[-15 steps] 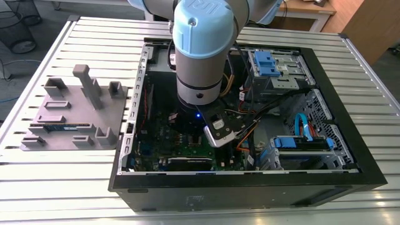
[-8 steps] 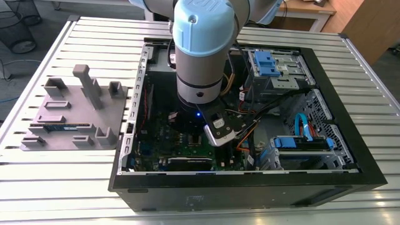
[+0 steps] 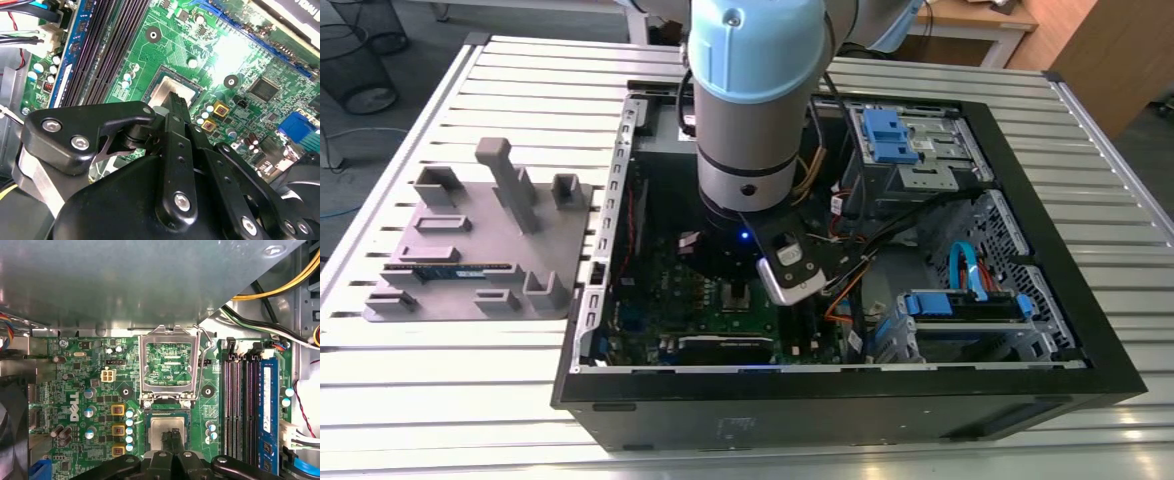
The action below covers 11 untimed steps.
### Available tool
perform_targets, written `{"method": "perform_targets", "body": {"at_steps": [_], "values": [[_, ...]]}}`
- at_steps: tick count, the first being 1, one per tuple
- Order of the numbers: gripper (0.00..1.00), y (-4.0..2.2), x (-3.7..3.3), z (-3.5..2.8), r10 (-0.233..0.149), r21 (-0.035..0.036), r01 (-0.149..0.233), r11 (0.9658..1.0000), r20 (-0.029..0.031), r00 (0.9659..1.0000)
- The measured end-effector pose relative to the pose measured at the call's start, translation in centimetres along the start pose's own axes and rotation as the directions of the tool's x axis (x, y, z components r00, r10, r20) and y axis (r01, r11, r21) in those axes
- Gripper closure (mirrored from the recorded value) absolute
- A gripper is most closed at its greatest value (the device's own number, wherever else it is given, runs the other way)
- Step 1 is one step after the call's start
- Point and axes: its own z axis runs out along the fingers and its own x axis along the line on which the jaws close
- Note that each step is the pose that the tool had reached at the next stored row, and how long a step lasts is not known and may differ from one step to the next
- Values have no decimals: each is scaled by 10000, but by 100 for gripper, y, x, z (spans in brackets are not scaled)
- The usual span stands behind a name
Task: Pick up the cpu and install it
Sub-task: 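Place the cpu into insertion slot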
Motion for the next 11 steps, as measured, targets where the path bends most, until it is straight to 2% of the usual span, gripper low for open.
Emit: {"method": "perform_targets", "body": {"at_steps": [4,8,11], "values": [[89,-1,0,-2,158,10,-158,9999,-1,9999],[89,0,-1,-39,173,10,-173,9998,0,9999],[89,0,-2,-39,173,9,-173,9998,0,9999]]}}
